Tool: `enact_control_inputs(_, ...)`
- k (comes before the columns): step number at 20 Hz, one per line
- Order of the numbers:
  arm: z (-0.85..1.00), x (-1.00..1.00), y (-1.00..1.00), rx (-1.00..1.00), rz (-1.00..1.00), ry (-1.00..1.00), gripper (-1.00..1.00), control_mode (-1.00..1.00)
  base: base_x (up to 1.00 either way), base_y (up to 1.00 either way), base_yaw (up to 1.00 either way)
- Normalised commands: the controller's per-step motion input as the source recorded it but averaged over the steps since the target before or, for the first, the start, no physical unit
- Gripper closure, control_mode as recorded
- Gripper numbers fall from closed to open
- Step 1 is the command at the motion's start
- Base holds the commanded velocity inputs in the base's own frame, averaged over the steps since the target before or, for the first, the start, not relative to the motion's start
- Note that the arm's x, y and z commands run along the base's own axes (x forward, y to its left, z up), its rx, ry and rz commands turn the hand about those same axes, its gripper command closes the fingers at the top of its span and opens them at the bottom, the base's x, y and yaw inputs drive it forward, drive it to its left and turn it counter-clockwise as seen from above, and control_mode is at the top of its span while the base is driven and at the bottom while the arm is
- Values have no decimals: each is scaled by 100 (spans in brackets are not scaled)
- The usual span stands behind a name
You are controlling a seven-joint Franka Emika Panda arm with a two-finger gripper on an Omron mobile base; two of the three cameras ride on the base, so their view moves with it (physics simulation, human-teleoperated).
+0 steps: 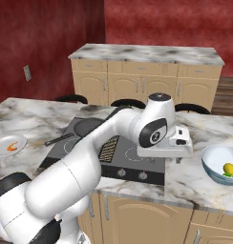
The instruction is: Place the shrimp on the plate and place the lemon on the same plate.
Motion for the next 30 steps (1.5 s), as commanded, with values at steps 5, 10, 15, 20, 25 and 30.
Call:
enact_control_inputs(5,0,8,-53,0,0,7,-100,-100,0,0,0)
enact_control_inputs(10,0,18,-39,0,0,0,-100,-100,0,0,0)
enact_control_inputs(15,-7,35,-27,0,0,1,-100,-100,0,0,0)
enact_control_inputs(20,-22,39,-18,0,0,6,-100,-100,0,0,0)
enact_control_inputs(25,-24,37,-23,0,0,6,-100,-100,0,0,0)
enact_control_inputs(30,-21,24,-33,0,0,2,-100,-100,0,0,0)
